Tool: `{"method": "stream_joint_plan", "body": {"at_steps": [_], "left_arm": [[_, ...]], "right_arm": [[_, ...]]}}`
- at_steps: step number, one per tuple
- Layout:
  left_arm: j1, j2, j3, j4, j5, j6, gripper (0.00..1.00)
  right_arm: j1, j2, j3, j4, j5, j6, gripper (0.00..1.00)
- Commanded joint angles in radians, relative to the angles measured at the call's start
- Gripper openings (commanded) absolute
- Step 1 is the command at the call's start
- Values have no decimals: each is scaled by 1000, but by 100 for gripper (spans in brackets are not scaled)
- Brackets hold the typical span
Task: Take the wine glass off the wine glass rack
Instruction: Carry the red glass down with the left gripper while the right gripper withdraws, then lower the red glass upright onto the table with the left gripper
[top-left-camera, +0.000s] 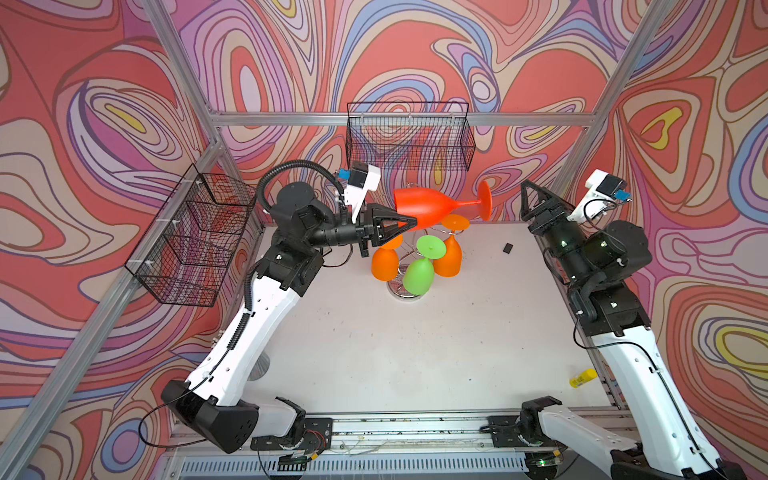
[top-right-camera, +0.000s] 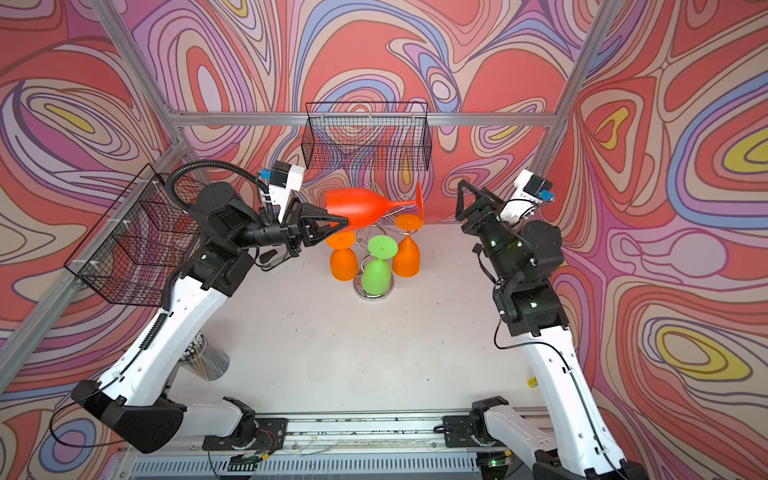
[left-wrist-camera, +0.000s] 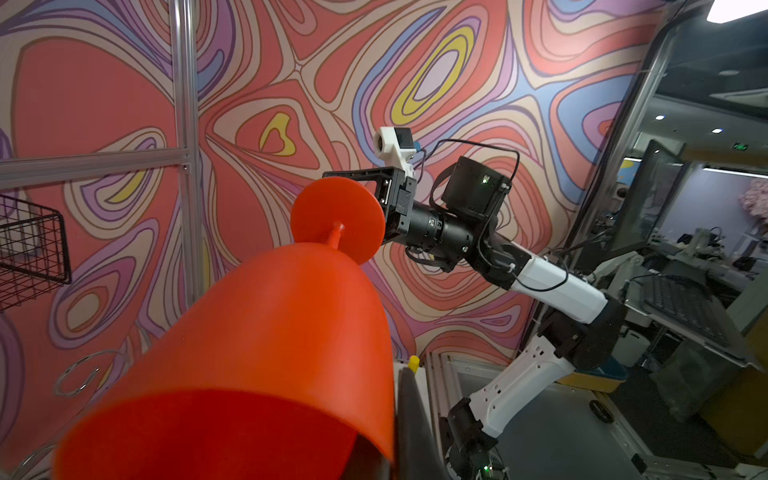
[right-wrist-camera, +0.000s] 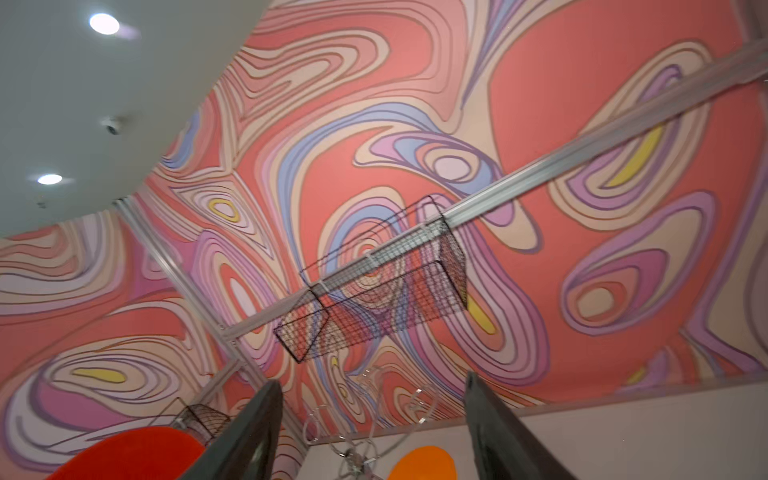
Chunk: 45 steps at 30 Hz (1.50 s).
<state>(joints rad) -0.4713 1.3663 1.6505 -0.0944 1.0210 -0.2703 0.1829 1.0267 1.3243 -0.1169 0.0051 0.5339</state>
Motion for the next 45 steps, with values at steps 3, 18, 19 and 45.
{"method": "stream_joint_plan", "body": {"at_steps": [3, 18, 19, 45], "left_arm": [[-71, 31, 34, -518, -277, 360, 0], [-297, 53, 75, -791, -486, 515, 0], [-312, 61, 83, -813, -513, 522, 0], [-622, 476, 248, -1219, -1035, 560, 0]], "right_arm": [[0, -12, -45, -174, 193, -106, 73], [0, -51, -118, -239, 296, -146, 73], [0, -51, -119, -241, 299, -145, 73], [0, -47, -155, -253, 354, -159, 73]]}}
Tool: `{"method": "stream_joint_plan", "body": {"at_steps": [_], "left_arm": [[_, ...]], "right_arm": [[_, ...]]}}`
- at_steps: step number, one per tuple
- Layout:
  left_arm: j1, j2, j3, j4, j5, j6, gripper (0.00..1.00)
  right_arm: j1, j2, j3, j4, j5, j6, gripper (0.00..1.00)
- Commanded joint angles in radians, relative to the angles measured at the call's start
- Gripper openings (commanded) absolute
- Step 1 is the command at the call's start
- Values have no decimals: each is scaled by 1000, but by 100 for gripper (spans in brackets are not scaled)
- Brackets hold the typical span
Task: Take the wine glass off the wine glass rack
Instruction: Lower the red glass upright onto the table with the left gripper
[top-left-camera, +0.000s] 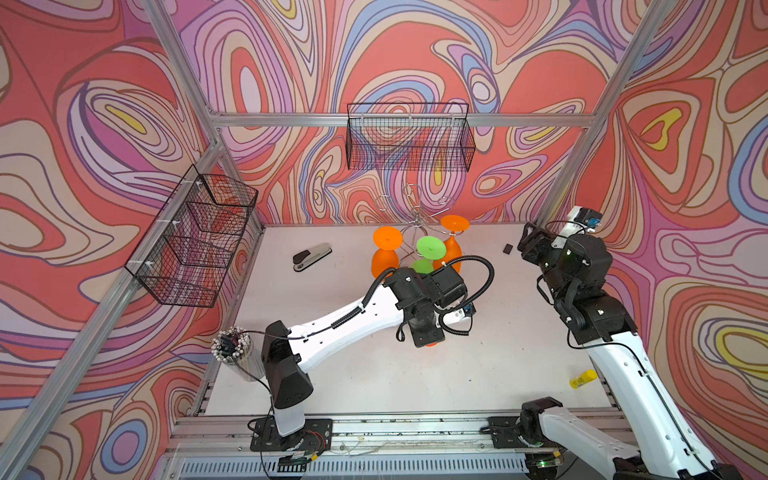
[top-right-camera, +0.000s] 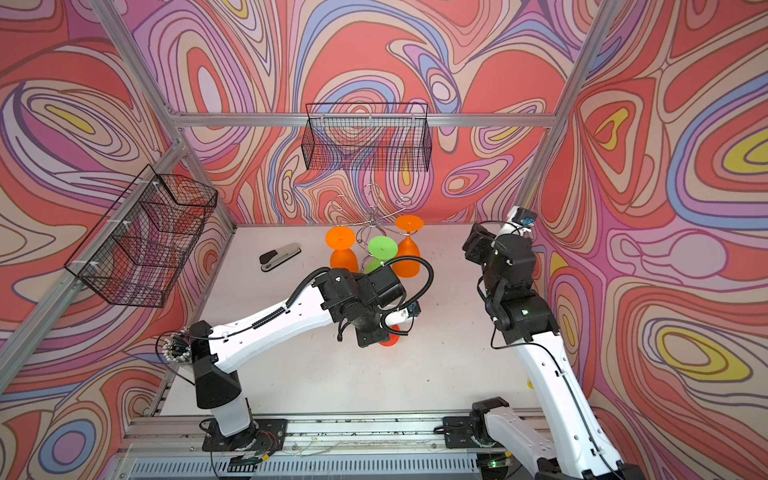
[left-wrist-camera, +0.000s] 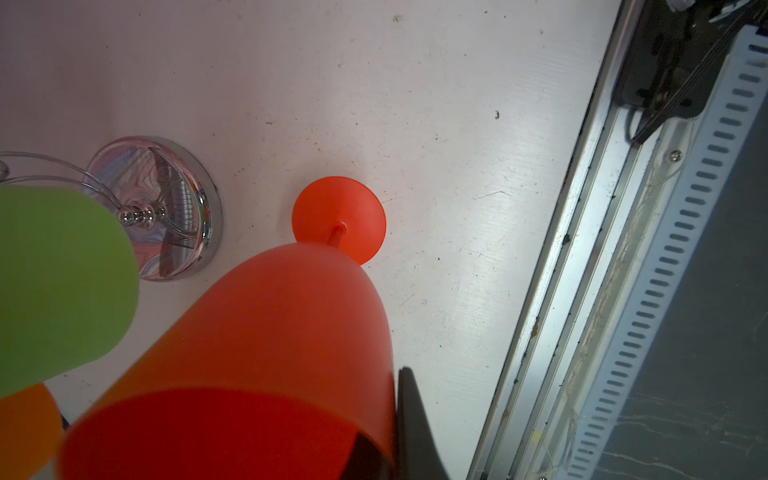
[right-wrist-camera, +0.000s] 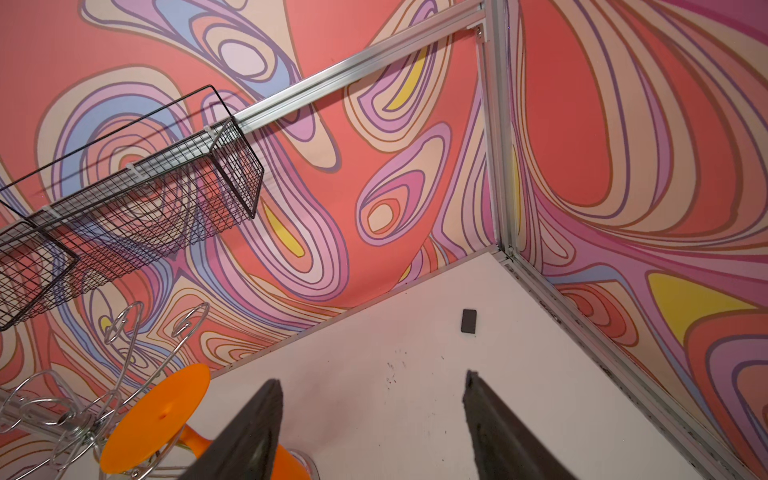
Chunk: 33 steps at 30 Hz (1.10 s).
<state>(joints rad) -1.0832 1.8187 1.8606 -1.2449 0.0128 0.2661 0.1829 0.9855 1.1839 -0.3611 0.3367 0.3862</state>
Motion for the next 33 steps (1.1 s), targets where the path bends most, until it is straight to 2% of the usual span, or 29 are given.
{"method": "stream_joint_plan", "body": {"at_steps": [1, 15, 25, 26, 28, 33], "left_arm": [[-13, 36, 48, -77, -24, 24, 0], [-32, 205, 140, -167, -66, 50, 0], [-32, 232, 144, -170, -62, 62, 0], [-32, 232, 144, -172, -59, 62, 1], [-30, 234, 144, -175, -51, 67, 13], [-23, 237, 147, -176, -48, 59, 32]], "right_arm": [[0, -8, -16, -10, 24, -10, 73], [0, -37, -23, -5, 61, -24, 73], [0, -36, -21, -6, 60, -27, 73], [0, -36, -23, -4, 60, -24, 73], [0, -36, -25, -4, 59, -23, 73], [0, -36, -32, -6, 52, -16, 73]]}}
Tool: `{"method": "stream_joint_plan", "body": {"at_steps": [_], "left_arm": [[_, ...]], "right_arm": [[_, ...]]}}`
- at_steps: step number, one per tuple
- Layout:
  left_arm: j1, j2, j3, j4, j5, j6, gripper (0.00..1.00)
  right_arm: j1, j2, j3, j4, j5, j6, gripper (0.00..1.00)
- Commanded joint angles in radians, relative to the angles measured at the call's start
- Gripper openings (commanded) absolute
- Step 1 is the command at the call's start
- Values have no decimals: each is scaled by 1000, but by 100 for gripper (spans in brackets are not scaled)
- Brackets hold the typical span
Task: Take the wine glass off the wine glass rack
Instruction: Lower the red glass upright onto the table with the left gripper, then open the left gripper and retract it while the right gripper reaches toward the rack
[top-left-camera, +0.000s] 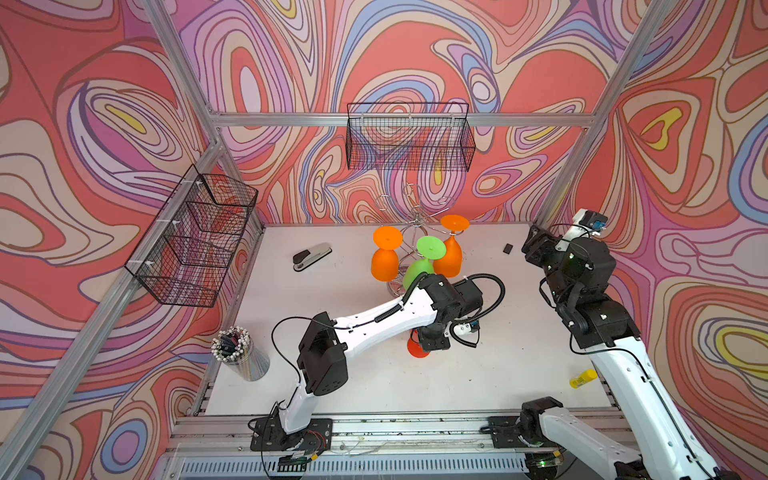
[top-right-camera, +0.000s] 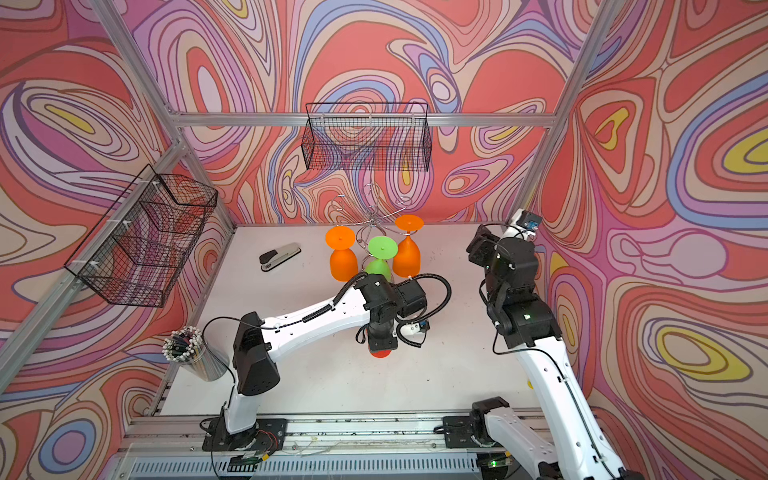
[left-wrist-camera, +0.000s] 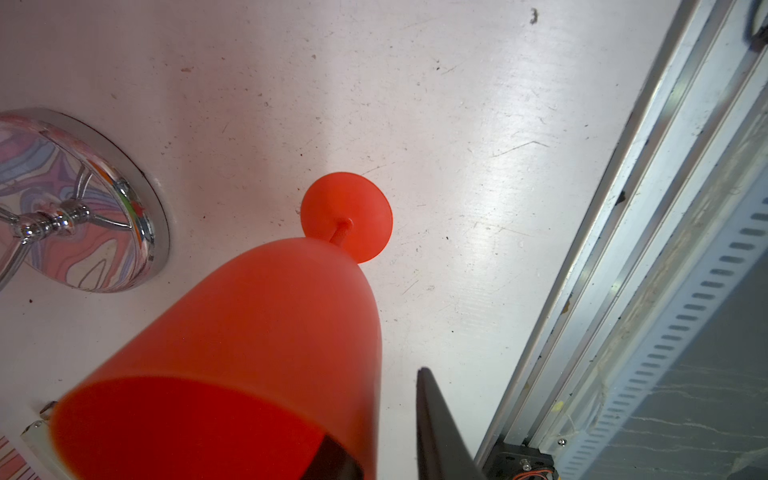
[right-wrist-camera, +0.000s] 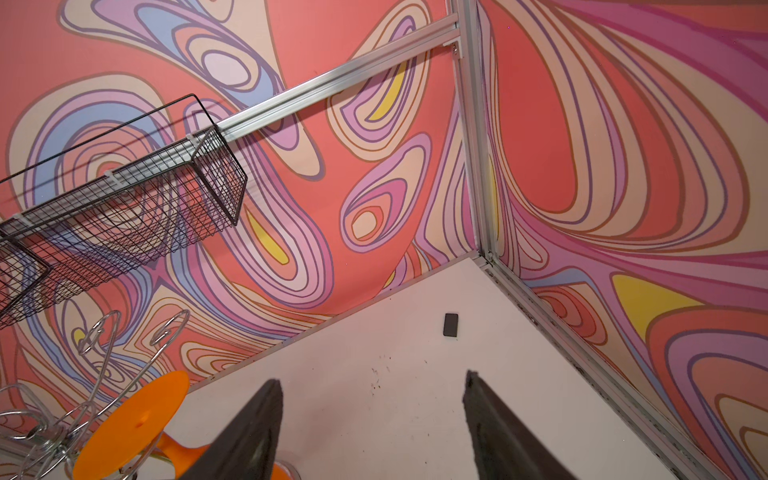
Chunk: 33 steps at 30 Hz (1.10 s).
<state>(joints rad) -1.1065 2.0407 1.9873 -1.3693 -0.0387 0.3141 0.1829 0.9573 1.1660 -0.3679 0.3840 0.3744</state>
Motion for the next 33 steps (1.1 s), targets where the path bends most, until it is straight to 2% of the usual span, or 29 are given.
{"method": "stream_joint_plan", "body": {"at_steps": [1, 8, 10, 15, 19, 22, 27, 30, 33], "left_arm": [[1, 13, 21, -50, 5, 9, 37], [7, -13, 41, -55, -35, -4, 63], [7, -29, 55, -61, -48, -7, 68], [7, -117, 57, -60, -80, -12, 71], [7, -245, 28, -10, -39, -15, 70], [5, -388, -56, 105, -23, -19, 71], [20, -656, -228, 378, -88, -84, 71], [79, -806, -350, 577, -124, -150, 70], [179, -951, -507, 795, -154, -229, 74]], "right_arm": [[0, -9, -16, 0, 2, 1, 73], [0, -9, -29, -9, -15, 15, 73], [0, -14, -32, -9, -18, 21, 73], [0, -21, -28, -15, -24, 32, 73], [0, -23, -19, -23, -32, 40, 73], [0, -23, -14, -24, -58, 47, 73], [0, -8, 1, -16, -153, 74, 73], [-2, 18, 28, -15, -245, 94, 73], [-2, 54, 49, 5, -340, 124, 73]]}}
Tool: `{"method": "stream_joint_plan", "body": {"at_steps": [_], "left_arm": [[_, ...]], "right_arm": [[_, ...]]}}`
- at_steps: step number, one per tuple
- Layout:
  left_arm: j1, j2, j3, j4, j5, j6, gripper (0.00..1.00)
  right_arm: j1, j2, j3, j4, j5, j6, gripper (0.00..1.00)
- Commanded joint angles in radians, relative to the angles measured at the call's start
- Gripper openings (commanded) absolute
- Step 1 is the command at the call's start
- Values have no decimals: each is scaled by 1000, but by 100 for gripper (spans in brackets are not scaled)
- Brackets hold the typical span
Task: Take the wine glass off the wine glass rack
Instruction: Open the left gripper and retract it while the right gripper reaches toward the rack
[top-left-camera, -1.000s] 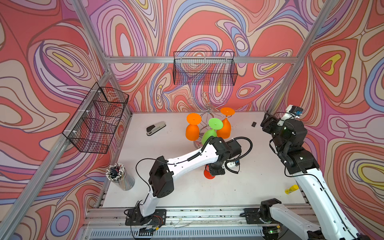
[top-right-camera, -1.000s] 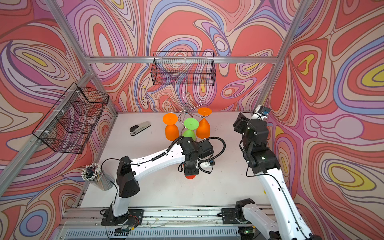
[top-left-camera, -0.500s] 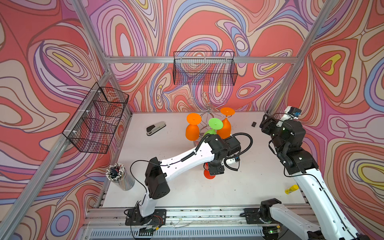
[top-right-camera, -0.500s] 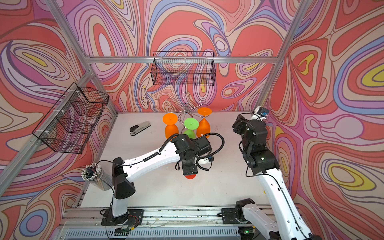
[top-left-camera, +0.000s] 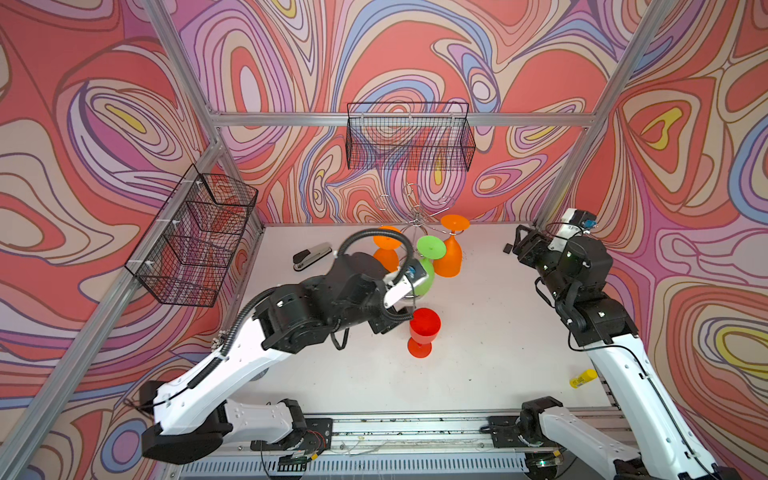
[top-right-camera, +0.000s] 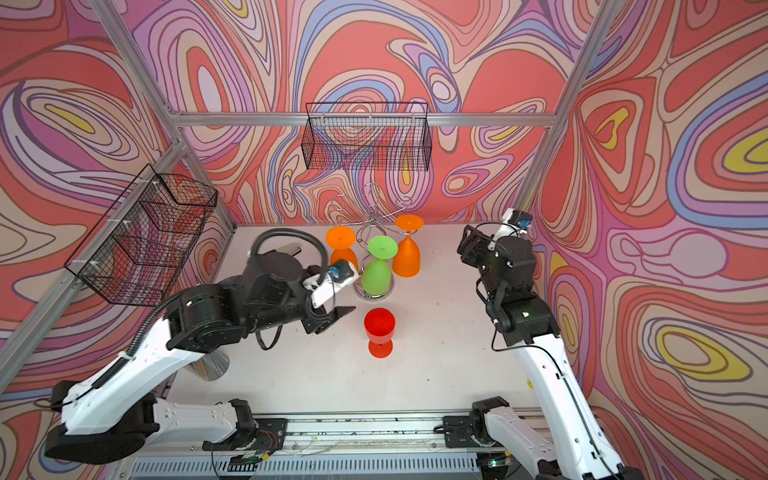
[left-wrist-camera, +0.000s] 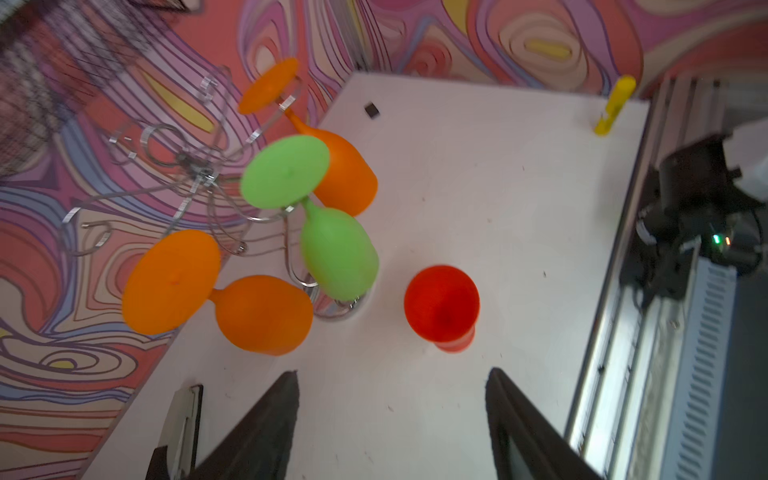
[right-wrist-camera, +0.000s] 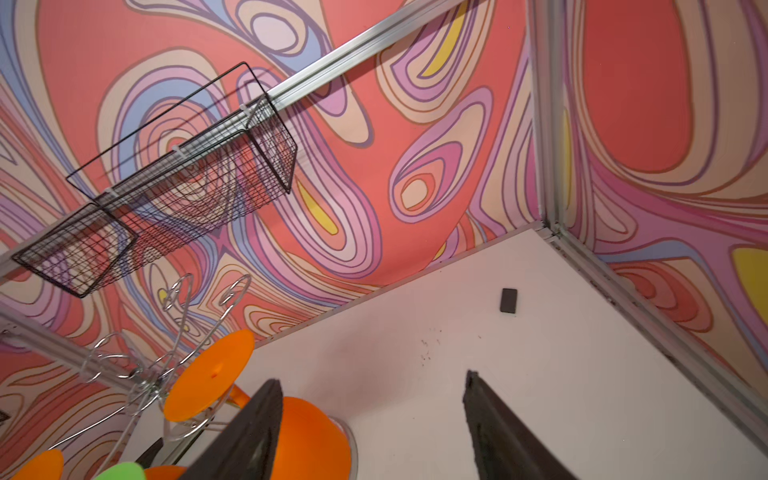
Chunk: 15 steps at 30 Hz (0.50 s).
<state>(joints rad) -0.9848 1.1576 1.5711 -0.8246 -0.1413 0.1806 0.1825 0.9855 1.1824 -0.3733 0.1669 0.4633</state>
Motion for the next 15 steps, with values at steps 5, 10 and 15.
{"method": "stream_joint_plan", "body": {"at_steps": [5, 10, 15], "left_arm": [[225, -234, -265, 458, -61, -211, 95], [319, -279, -358, 548, -225, -275, 100], [382, -336, -450, 653, -373, -337, 100]], "right_arm": [[-4, 102, 65, 71, -282, 95, 72], [-58, 206, 103, 153, -494, 194, 72], [-187, 282, 37, 388, -770, 453, 70]]}}
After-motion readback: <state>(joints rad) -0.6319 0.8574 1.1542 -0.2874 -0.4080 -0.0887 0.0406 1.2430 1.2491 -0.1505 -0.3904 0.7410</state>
